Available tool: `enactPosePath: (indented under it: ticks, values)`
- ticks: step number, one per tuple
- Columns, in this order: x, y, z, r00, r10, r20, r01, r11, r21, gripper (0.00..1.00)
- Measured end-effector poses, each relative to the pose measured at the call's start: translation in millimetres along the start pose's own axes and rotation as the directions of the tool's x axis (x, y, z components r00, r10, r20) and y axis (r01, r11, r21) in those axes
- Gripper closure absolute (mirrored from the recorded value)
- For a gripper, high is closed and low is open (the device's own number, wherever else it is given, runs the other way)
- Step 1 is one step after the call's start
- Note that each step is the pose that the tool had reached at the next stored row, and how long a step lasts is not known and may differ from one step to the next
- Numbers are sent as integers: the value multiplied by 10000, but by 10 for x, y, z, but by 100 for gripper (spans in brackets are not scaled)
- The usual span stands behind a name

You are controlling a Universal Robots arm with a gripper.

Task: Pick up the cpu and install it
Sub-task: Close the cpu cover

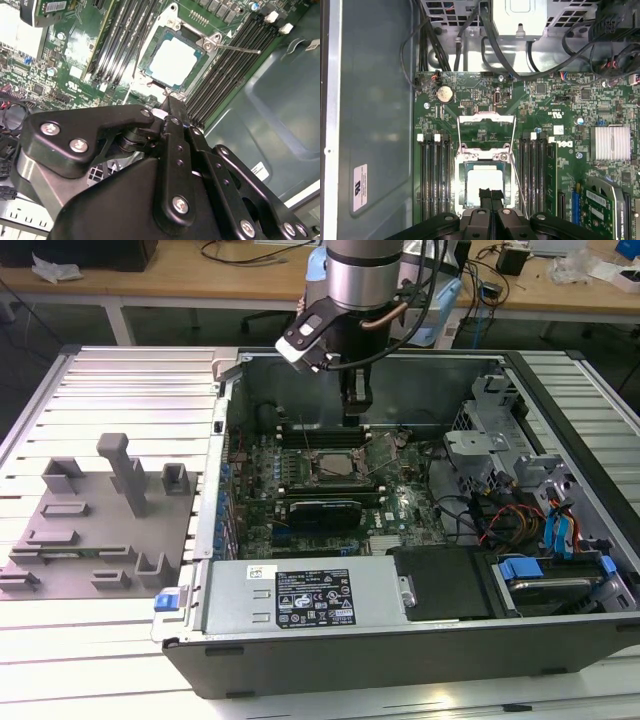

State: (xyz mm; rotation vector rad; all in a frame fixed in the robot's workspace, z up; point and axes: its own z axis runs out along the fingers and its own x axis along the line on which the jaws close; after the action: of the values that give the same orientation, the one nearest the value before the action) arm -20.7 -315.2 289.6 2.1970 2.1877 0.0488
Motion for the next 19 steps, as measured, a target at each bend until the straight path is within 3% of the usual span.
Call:
enactPosePath:
  ticks: [9, 19]
  values:
    - [1, 142, 7, 10000, 2, 0, -2, 10000, 0, 89]
    - [2, 433, 23, 10000, 1, -2, -1, 10000, 0, 89]
